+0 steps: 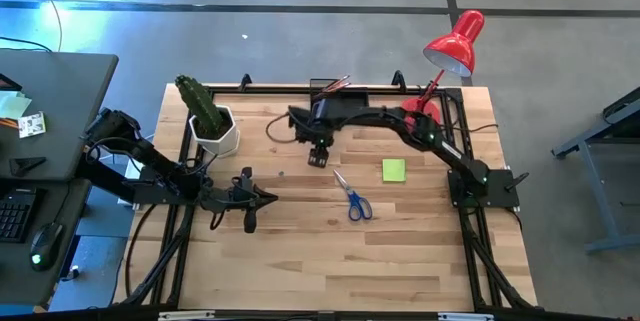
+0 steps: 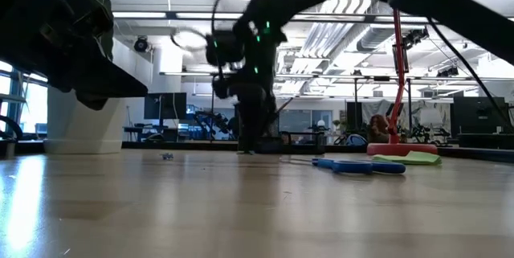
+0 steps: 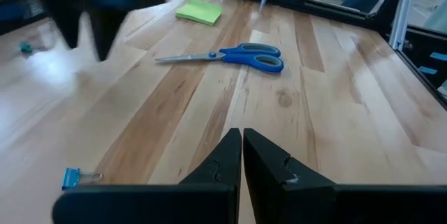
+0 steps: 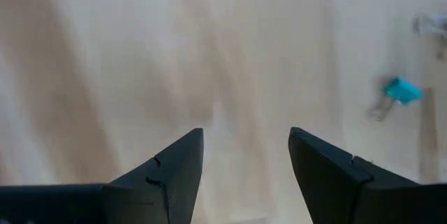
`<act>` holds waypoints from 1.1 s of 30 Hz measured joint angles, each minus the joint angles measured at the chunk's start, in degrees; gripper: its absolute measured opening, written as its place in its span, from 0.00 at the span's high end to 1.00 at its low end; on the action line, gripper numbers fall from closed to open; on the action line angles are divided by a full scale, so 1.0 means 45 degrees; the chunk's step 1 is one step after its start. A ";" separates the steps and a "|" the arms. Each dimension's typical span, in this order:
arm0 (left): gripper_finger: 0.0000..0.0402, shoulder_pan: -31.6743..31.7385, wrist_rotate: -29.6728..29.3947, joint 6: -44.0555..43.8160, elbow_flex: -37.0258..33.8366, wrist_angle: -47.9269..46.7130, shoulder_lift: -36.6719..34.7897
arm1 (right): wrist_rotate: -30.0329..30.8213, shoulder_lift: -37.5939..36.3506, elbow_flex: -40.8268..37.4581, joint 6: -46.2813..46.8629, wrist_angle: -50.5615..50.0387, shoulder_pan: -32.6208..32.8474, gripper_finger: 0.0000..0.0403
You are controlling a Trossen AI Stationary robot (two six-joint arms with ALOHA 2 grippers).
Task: Pick and place office supplies into organizer
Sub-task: Put the bottom blue binder clip into the bottom left section of the desk organizer
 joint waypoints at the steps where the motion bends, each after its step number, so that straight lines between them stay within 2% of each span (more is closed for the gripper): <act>1: 0.98 0.0000 -0.0088 -0.0105 0.0000 -0.0036 0.0000 | 0.0240 -0.0135 0.0000 0.0000 0.0008 0.0255 0.49; 5: 0.98 0.0000 -0.0377 -0.0526 0.0000 -0.0221 0.0000 | 0.1366 -0.0482 0.0010 0.0144 0.1103 0.1403 0.49; 10: 0.98 0.0000 -0.0427 -0.0709 0.0000 -0.0228 0.0000 | 0.1265 -0.0528 -0.0528 0.0943 0.4707 0.2646 0.49; 13: 0.98 -0.0002 -0.0026 -0.0598 -0.0001 -0.0229 -0.0079 | 0.1995 -0.0523 -0.1155 0.1249 0.6212 0.3083 0.49; 16: 0.98 -0.0006 0.0221 -0.0563 -0.0001 -0.0273 -0.0172 | 0.2628 -0.0508 -0.1497 0.1953 0.7241 0.3047 0.49; 25: 0.98 -0.0714 0.0814 0.0741 0.0000 -0.0322 -0.1972 | 0.2740 -0.0426 -0.3569 0.4372 1.1547 0.2734 0.49; 33: 0.98 -0.1253 0.0237 0.1288 0.0000 -0.0362 -0.2511 | 0.3874 -0.0421 -0.4399 0.5144 1.2706 0.3094 0.49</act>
